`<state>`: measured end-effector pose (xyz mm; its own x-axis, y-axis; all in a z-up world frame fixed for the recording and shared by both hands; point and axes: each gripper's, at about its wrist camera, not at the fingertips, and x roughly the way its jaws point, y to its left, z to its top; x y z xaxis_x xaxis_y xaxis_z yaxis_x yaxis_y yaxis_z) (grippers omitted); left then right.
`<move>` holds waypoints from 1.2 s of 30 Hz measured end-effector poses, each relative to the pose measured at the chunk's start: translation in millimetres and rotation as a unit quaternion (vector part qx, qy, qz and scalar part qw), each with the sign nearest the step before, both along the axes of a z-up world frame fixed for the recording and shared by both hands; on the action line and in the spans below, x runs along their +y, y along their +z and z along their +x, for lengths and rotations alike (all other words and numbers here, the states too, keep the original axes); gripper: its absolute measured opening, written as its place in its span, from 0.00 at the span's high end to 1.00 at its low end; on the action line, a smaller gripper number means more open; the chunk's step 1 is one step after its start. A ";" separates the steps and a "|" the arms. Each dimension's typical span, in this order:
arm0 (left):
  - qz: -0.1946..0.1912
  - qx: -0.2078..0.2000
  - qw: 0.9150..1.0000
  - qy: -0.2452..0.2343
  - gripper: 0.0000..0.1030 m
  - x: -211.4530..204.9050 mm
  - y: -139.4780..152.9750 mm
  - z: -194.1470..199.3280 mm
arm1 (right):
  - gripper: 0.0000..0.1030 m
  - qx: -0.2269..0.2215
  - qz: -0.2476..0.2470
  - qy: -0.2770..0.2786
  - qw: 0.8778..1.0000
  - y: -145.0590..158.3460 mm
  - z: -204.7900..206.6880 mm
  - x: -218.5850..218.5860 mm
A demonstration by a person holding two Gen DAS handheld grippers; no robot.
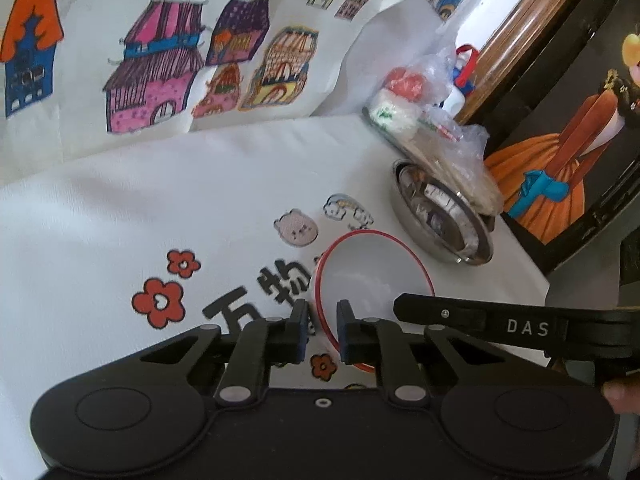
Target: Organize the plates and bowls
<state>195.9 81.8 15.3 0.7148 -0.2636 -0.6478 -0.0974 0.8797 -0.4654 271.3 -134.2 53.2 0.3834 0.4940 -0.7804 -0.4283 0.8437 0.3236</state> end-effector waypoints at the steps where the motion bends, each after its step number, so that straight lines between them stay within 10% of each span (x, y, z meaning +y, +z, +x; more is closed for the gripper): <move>1: 0.000 -0.005 1.000 -0.001 0.86 -0.8 4.2 -0.5 | 0.90 -0.003 0.001 -0.001 1.000 3.3 -1.2 -1.9; 18: 0.011 -0.046 0.995 -0.088 0.86 -65.0 48.9 -9.8 | 0.88 -0.046 0.003 -0.078 0.996 49.3 -53.3 -75.3; 36: 0.026 -0.024 0.991 -0.131 0.86 -97.5 41.5 -34.4 | 0.85 -0.017 -0.011 -0.097 0.995 32.9 -97.6 -101.6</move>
<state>161.5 -15.7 56.8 0.6564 -0.4121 -0.6319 0.1598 0.8946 -0.4174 173.7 -235.7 86.1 0.4958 0.3906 -0.7756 -0.2673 0.9184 0.2916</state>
